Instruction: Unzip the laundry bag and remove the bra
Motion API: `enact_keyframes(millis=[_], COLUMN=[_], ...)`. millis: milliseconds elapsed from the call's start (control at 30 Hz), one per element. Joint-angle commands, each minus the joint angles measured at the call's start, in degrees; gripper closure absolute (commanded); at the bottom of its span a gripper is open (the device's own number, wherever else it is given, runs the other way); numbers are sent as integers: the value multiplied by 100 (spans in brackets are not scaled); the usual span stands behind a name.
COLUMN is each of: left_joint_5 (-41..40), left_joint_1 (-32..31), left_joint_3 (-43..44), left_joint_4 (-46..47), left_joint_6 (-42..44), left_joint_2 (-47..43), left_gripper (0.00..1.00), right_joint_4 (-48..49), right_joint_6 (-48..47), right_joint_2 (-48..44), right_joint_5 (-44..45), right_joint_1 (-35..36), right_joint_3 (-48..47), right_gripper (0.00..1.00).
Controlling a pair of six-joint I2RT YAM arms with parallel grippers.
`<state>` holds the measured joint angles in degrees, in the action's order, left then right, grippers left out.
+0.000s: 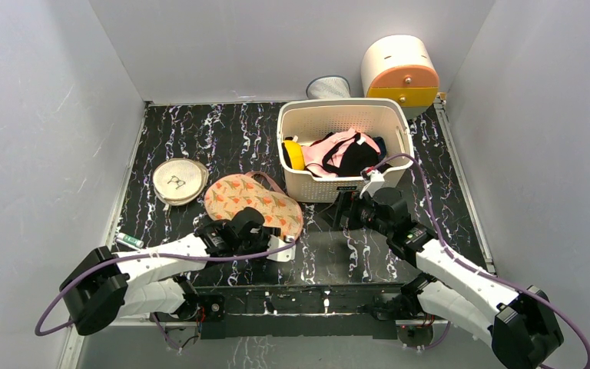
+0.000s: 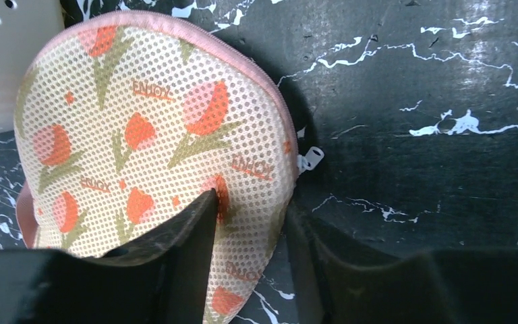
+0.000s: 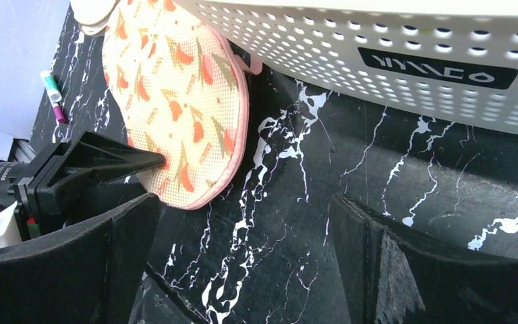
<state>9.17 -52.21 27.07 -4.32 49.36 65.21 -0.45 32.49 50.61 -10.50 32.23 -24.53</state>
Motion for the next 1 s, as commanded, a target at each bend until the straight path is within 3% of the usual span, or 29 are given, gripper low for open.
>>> enact_keyframes(millis=[0,100,333,500,700,833,967], left_joint_5=[-34,116,389,417,649,926,519], left_joint_1=[-34,-27,-27,-30,-28,-31,-28], left_joint_3=[55,170,496,570,758,516,482], left_joint_4=[168,95,-151,-244,-409,5,290], left_joint_6=[7,-190,-734,-1288,-2779,-3291,-3613], left_joint_2=[20,57,-4,-332,-650,-1010,-1094], left_gripper=[67,81,96,100,100,100,100], right_joint_4=[-4,-256,-737,-871,-706,-239,177], right_joint_6=[-66,-153,73,-77,-177,-126,14], right_joint_2=[-73,-142,-486,-609,-556,-440,-112], right_joint_5=[-7,102,766,468,-252,-724,-1048], right_joint_1=[0,1,2,-2,-2,0,53], right_joint_3=[-120,-226,-292,-314,-304,-175,-79], right_gripper=[3,3,2,2,2,2,2])
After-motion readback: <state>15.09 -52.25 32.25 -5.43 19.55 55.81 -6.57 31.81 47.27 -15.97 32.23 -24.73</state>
